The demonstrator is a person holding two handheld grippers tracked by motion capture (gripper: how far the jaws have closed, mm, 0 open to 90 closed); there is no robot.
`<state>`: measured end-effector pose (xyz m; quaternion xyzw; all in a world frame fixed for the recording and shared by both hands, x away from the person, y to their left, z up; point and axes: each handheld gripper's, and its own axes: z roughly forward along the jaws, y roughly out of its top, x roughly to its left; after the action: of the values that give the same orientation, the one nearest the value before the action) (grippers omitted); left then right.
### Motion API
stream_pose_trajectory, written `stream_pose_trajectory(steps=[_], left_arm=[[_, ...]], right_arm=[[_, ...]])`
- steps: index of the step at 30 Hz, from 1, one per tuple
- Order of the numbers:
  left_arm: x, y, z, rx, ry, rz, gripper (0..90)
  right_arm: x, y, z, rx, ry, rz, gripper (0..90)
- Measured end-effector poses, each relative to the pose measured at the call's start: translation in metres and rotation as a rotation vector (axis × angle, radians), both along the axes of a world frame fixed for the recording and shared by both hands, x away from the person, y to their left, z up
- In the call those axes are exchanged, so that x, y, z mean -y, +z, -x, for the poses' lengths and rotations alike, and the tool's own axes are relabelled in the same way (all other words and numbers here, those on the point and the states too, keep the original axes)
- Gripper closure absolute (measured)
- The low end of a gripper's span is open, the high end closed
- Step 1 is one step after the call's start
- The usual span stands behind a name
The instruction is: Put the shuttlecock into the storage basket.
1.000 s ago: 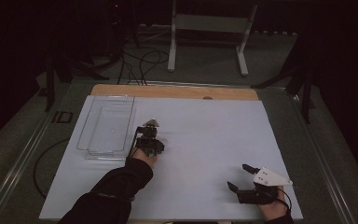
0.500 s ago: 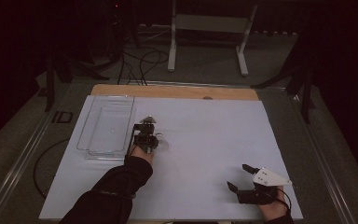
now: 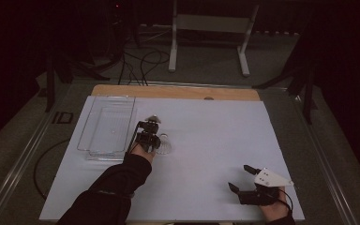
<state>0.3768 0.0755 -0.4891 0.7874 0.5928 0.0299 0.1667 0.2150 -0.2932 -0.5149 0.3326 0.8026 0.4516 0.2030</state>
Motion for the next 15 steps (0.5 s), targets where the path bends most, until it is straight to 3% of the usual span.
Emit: stream_pose_trajectory(steps=[15], left_arm=[[0.002,0.026,0.007,0.004,-0.128,-0.012,90.0]], right_arm=[[0.0,-0.001,-0.001,0.0,-0.001,0.001,12.8]])
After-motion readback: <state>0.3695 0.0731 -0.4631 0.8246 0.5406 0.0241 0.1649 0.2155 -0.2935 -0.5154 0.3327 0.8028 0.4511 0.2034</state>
